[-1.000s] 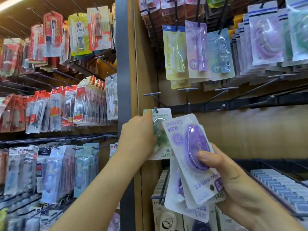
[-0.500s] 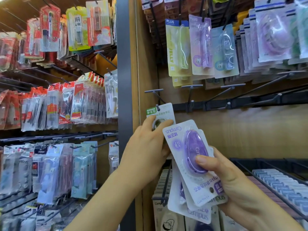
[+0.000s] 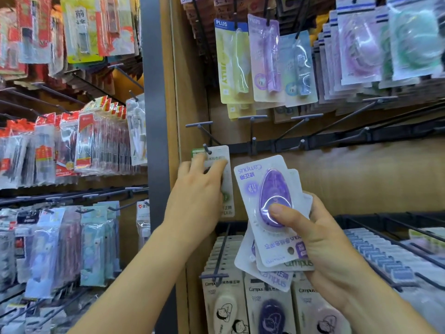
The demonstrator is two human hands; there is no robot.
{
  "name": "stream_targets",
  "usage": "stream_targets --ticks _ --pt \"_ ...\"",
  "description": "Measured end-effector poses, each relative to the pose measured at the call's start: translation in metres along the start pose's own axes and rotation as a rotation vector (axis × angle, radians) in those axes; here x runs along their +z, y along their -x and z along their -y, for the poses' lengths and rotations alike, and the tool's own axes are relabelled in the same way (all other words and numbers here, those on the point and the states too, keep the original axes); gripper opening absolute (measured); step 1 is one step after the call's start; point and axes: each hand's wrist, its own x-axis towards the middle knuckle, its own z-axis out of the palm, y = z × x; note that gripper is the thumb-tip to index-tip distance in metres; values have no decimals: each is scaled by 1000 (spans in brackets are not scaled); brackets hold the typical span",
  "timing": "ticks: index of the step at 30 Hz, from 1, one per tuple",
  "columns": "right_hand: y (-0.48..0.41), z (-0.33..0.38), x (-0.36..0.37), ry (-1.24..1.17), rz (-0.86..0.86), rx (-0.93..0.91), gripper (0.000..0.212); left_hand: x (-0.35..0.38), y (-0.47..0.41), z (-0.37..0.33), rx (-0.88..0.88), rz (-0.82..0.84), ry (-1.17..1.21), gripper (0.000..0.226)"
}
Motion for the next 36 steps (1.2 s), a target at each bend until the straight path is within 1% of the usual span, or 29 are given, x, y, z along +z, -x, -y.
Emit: stream_targets --ticks 1,3,6,7,8,9,10,11,12,13,14,15,16,18,19,21,23,27,31,32,34,36 --pt "1 0 -1 -13 -2 -3 65 0 1 -1 -16 4 -8 66" --pt "2 0 -1 -28 -9 -8 63 3 -2 -3 -63 86 -73 68" --pt "3 0 0 -42 -15 2 60 5 -12 -8 -72 195 -152 64" --pt "3 -1 0 -50 -26 4 61 2 -13 -9 -56 177 -126 57" --pt "4 -1 -1 -62 -44 7 62 -2 -11 -9 -52 119 -58 48" --pt "4 -1 -2 -79 -67 10 63 -6 -4 -8 -66 29 62 38" --pt "4 0 -2 -97 -90 12 63 -11 8 -10 -104 -55 247 28" --pt "4 0 -3 -113 -111 14 64 -17 22 -16 -148 -70 492 17" --pt "5 0 -3 -135 -126 10 65 -24 35 -26 -185 0 728 20" --pt "6 -1 -1 -159 -139 3 66 -26 46 -36 -210 114 906 28" --pt "7 -2 0 -179 -148 1 67 -24 55 -45 -228 198 1022 32" --pt "7 -3 4 -193 -152 3 67 -18 61 -51 -254 203 1087 30" --pt "8 -4 6 -204 -155 8 67 -12 64 -55 -304 158 1132 25" --pt "8 -6 8 -233 -157 23 61 -9 65 -58 -387 57 1183 18" --pt "8 -7 7 -272 -144 32 58 -9 66 -59 -392 37 1192 16" --pt "8 -9 4 -361 -110 58 56 -12 67 -60 -386 21 1218 14" --pt "8 -10 1 -391 -75 71 56 -16 67 -61 -407 -6 1290 13" --pt "14 -15 5 -402 12 61 56 -21 66 -62 -534 -29 1449 18" --pt "21 -11 8 -300 -18 -16 63 -25 68 -63 -547 -85 1454 20" --pt "22 -9 7 -262 -30 -31 61 -27 68 -61 -551 -92 1474 20" --pt "25 -3 3 -189 -46 -50 58 -36 65 -53 -551 -135 1501 12" --pt "29 6 -10 -110 -42 -87 69 -46 62 -33 -485 -218 1386 7"
